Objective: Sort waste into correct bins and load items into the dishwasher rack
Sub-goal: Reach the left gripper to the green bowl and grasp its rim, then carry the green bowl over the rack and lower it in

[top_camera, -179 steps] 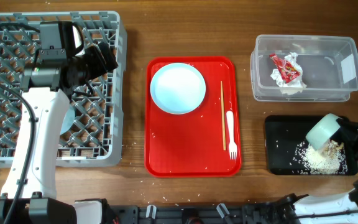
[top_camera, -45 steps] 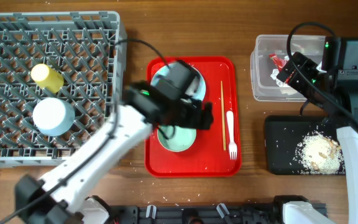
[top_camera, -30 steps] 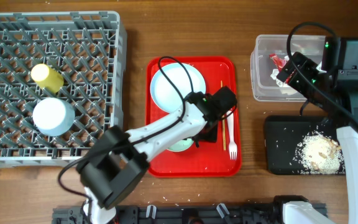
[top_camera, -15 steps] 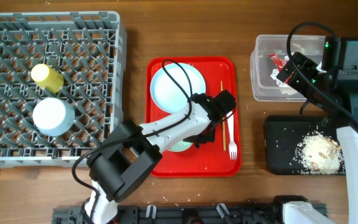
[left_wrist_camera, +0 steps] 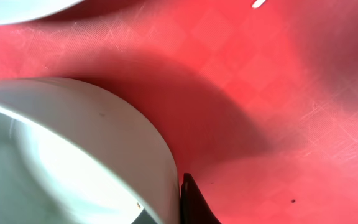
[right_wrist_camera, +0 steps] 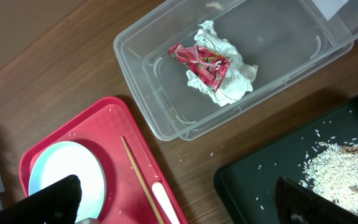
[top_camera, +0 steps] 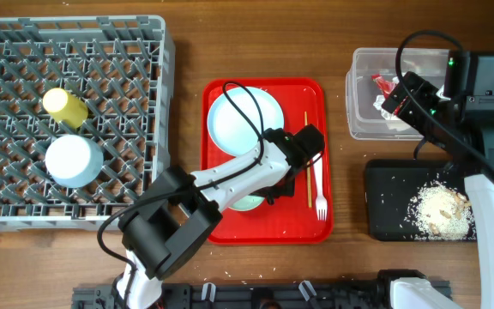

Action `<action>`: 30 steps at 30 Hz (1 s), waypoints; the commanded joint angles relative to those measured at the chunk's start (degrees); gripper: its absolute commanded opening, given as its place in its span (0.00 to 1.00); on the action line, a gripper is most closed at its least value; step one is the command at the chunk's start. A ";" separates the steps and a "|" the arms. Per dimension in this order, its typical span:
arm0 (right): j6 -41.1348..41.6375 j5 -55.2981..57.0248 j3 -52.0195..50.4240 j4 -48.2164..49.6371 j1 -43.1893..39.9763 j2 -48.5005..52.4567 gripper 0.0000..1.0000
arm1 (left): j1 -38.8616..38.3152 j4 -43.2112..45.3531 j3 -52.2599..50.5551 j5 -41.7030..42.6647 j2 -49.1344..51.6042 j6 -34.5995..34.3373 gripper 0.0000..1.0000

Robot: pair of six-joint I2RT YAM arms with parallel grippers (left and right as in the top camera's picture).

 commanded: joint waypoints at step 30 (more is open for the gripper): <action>-0.66 1.18 0.33 0.00 -0.20 0.50 1.00 | 68.06 49.59 11.30 63.21 1.77 16.35 0.04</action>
